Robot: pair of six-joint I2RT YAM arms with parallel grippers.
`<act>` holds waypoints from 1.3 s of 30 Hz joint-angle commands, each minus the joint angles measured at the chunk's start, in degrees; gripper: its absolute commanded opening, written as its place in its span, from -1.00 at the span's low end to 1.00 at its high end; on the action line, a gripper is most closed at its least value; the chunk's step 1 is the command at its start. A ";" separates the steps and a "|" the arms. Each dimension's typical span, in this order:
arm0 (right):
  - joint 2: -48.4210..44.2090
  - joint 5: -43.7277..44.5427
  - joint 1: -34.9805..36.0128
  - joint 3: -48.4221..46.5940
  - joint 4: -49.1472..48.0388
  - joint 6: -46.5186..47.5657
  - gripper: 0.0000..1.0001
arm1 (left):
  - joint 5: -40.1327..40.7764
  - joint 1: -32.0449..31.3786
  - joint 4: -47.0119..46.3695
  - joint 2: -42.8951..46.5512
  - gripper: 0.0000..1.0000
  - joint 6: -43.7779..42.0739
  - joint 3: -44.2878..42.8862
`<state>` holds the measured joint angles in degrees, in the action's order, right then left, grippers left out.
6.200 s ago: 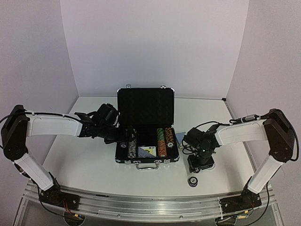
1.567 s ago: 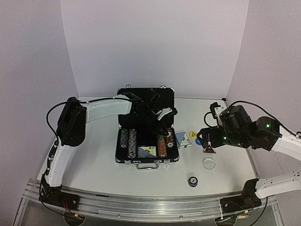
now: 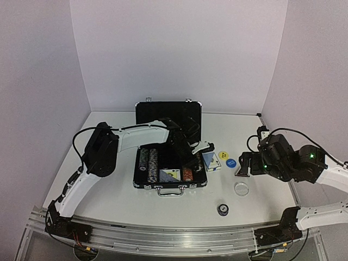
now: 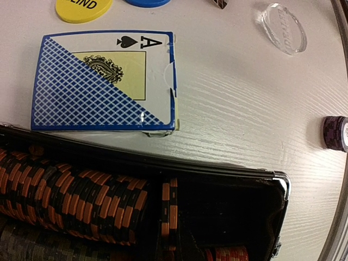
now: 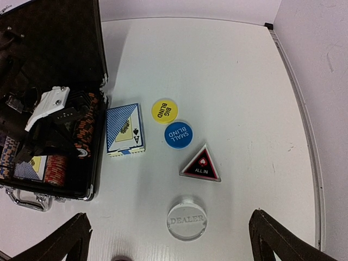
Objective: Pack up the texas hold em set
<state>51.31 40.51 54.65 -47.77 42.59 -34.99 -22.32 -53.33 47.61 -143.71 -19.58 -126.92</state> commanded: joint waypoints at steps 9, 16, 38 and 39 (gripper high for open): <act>-0.21 -0.34 -0.21 -0.57 0.92 -0.95 0.96 | 3.36 -0.55 0.99 -2.38 -0.72 -0.28 -3.51; -0.15 -0.42 -0.23 -0.57 1.01 -0.82 0.97 | 3.80 -0.71 0.70 -1.57 -0.68 -0.18 -3.34; 0.56 -1.51 -0.22 -1.38 1.01 0.32 0.97 | 10.08 -0.81 -1.39 6.71 -0.61 -0.90 -4.09; 0.55 -1.49 -0.24 -1.43 1.01 0.41 0.96 | 10.23 -0.81 -1.49 6.98 -0.61 -0.91 -4.06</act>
<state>51.66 39.06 54.65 -47.79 43.42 -34.88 -15.86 -54.77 48.45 -142.48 -19.68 -128.60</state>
